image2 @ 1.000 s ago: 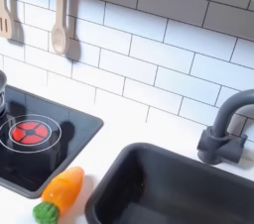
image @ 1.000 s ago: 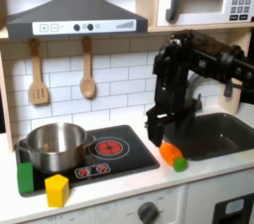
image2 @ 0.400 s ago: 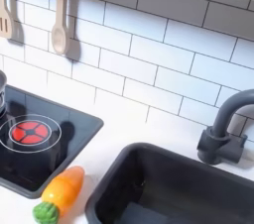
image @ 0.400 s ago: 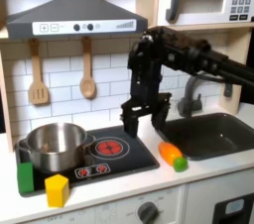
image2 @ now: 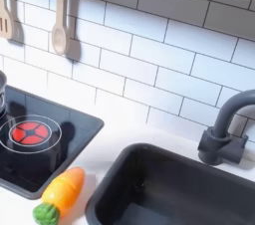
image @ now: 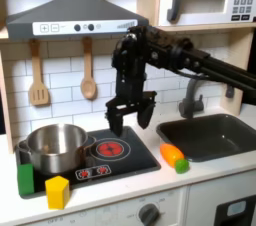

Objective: Slide pot right

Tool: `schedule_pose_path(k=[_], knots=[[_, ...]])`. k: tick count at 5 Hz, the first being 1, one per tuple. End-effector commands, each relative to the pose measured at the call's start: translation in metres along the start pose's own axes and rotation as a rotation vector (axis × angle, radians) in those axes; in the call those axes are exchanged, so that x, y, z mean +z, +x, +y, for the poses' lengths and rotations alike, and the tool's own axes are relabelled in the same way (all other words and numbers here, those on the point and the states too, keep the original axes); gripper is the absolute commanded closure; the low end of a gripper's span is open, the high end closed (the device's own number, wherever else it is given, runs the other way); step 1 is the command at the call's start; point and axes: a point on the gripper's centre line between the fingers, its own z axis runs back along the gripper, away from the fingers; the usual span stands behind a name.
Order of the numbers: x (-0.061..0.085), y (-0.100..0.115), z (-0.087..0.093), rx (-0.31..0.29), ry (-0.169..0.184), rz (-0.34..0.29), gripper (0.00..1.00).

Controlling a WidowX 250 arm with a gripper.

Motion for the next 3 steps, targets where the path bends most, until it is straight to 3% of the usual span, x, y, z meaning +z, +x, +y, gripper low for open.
schedule_pose_path(k=[1,3], knots=[[0.001,0.020,0.024,0.027,0.005,-0.014,0.00],[-0.003,0.039,0.040,0.035,0.014,-0.023,0.00]])
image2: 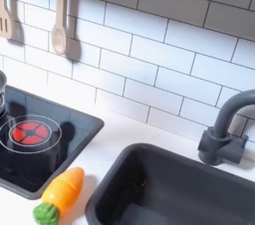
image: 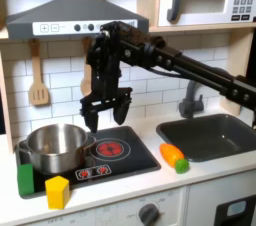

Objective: Slide pot right

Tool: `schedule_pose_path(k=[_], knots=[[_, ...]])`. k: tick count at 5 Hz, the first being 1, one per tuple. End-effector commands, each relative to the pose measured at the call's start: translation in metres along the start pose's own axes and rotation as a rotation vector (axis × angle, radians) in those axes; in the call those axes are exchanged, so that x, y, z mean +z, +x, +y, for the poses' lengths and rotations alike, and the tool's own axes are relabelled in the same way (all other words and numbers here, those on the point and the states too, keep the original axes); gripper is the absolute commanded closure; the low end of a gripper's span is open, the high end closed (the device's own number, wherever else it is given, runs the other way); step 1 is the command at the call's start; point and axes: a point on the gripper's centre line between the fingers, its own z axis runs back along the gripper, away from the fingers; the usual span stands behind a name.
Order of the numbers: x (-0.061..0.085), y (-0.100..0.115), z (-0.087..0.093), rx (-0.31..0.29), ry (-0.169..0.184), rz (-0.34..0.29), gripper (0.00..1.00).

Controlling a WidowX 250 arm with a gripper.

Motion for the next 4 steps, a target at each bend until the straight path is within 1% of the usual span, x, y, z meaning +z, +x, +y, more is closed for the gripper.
schedule_pose_path(k=[1,2,3,4], knots=[[-0.008,0.020,0.017,0.001,0.012,0.000,0.00],[-0.009,0.035,0.021,-0.026,0.023,-0.008,0.00],[-0.014,0.045,0.028,-0.069,0.046,-0.018,0.00],[-0.023,0.049,0.030,-0.087,0.067,-0.003,0.00]])
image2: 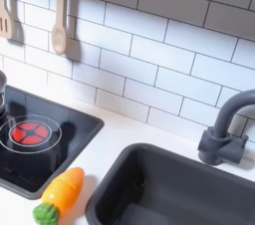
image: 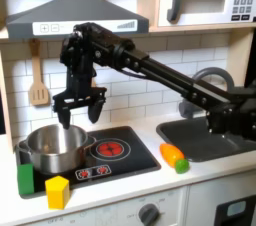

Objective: Slide pot right

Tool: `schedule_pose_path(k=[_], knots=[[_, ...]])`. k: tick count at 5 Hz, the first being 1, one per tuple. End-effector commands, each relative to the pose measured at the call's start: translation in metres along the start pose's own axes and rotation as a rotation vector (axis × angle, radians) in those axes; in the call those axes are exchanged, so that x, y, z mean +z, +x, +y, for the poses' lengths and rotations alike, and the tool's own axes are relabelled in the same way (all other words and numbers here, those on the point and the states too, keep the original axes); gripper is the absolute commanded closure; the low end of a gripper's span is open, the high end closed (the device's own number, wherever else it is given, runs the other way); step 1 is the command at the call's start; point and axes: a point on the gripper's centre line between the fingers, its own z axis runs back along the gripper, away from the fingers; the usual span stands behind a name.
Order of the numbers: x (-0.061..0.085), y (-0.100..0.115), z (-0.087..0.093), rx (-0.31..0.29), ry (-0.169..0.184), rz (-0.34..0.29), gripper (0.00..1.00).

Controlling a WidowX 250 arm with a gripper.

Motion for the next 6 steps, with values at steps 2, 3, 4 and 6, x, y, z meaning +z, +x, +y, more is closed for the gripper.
schedule_pose_path(k=[2,3,4,6], knots=[[-0.020,0.017,0.015,-0.040,0.044,0.015,0.00],[-0.025,0.025,0.016,-0.049,0.036,0.018,0.00],[-0.028,0.032,0.014,-0.070,0.043,0.017,0.00],[-0.041,0.041,0.006,-0.098,0.036,0.029,0.00]])
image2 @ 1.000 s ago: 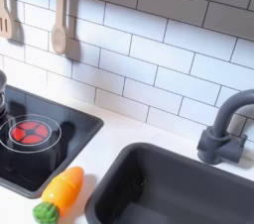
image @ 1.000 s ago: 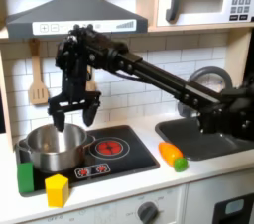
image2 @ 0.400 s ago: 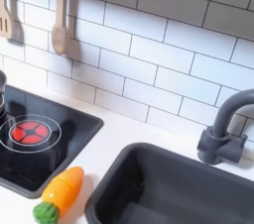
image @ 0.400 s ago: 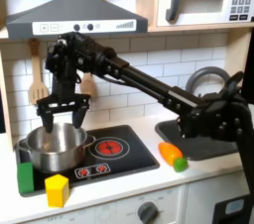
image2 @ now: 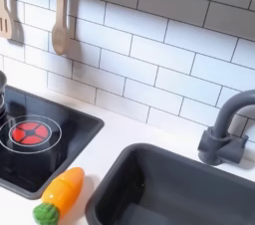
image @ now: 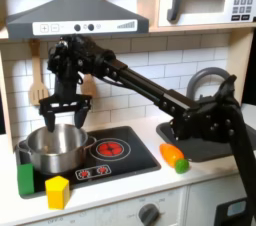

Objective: Slide pot right

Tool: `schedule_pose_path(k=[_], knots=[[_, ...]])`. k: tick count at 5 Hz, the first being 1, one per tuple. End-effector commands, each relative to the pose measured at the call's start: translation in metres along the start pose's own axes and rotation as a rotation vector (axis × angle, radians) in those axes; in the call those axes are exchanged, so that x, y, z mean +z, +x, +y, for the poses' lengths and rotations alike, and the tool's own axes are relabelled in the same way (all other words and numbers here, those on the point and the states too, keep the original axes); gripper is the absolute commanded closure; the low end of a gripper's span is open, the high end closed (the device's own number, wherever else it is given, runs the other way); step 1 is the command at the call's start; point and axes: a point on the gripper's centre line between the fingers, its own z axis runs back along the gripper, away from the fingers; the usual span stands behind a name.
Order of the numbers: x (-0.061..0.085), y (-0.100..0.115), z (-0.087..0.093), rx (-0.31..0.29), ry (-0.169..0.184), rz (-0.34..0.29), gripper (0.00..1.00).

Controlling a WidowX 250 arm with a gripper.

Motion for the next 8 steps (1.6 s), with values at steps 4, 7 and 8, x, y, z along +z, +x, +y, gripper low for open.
schedule_pose_path(k=[4,7,8], knots=[[-0.046,0.009,-0.007,-0.032,-0.034,0.094,0.00],[-0.058,0.007,-0.006,-0.032,-0.037,0.120,0.00],[-0.059,0.006,-0.009,-0.039,-0.042,0.123,0.00]])
